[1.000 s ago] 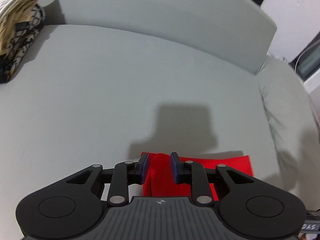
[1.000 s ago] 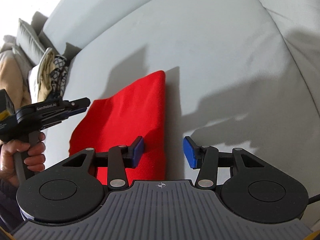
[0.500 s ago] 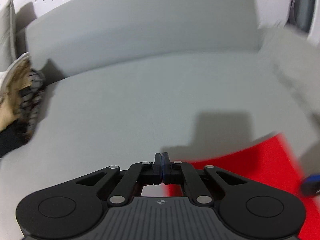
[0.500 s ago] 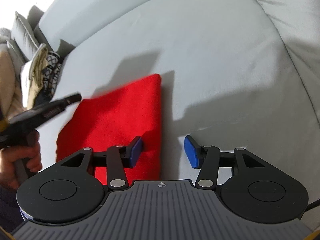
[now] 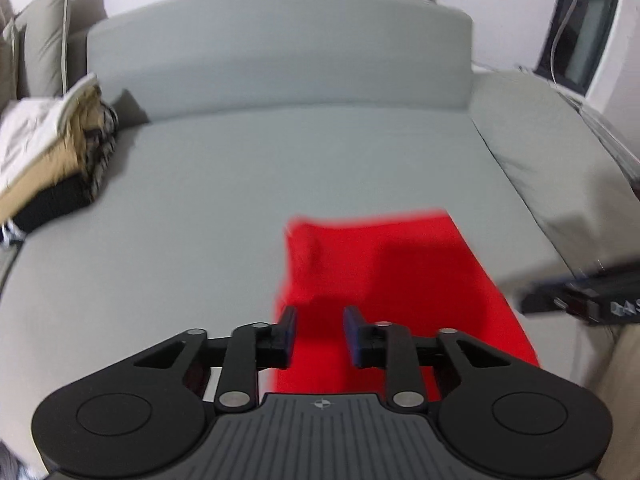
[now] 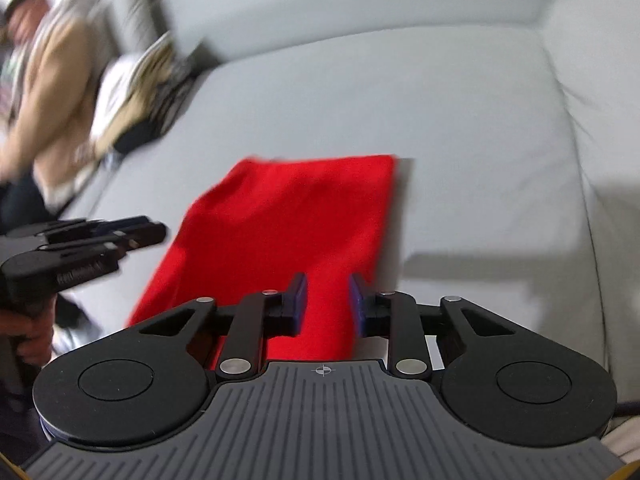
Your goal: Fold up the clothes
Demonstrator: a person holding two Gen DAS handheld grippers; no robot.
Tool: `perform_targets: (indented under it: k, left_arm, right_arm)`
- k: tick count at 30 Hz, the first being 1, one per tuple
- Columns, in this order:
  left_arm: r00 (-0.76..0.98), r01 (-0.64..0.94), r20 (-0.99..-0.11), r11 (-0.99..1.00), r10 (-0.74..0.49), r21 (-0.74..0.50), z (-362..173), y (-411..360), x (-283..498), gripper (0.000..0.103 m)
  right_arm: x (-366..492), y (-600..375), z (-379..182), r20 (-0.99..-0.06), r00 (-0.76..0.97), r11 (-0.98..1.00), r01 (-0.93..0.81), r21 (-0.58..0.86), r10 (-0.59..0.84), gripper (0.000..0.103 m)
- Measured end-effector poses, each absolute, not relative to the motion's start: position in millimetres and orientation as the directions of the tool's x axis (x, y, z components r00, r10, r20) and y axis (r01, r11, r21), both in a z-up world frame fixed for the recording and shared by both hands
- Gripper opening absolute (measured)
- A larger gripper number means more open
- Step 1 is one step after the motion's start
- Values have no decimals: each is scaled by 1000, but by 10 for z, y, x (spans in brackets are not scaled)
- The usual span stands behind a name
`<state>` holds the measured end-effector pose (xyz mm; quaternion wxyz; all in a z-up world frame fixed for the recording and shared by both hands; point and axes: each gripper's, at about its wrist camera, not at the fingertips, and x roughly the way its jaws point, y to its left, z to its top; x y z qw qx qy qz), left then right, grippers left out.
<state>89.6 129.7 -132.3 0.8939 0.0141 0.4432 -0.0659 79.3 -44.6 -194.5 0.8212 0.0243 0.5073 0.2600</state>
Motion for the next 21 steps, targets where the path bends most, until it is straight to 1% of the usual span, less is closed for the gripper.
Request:
perform_targets:
  k: [1, 5, 8, 12, 13, 14, 16, 21]
  left_arm:
    - [589, 124, -802, 992, -97, -30, -1381, 1233, 796, 13]
    - [557, 54, -824, 995, -102, -87, -1601, 1103, 603, 13]
    - [565, 33, -825, 999, -33, -18, -1685, 1054, 486, 13]
    - [555, 19, -832, 1000, -3, 9, -1683, 1002, 466, 12]
    - [553, 19, -833, 1000, 4, 18, -1677, 977, 453, 13]
    - [552, 20, -834, 999, 10, 26, -1704, 960, 442, 13]
    - [547, 21, -837, 999, 17, 34, -1752, 942, 446, 13]
    - [542, 20, -839, 998, 37, 57, -1782, 905, 349, 12]
  right_arm:
    - [719, -355, -1916, -824, 349, 855, -438, 278, 447, 29]
    - [469, -82, -1926, -846, 344, 840, -505, 198, 407, 30]
    - [287, -9, -1986, -859, 343, 830, -537, 153, 380, 30]
    - [189, -50, -2027, -866, 349, 837, -531, 133, 358, 30]
    - [171, -82, -2030, -864, 356, 836, -535, 122, 355, 35]
    - [171, -80, -2070, -867, 361, 835, -540, 106, 344, 37]
    - [185, -65, -2206, -886, 350, 831, -551, 69, 305, 34]
    - [39, -165, -2218, -900, 342, 825, -564, 33, 270, 34]
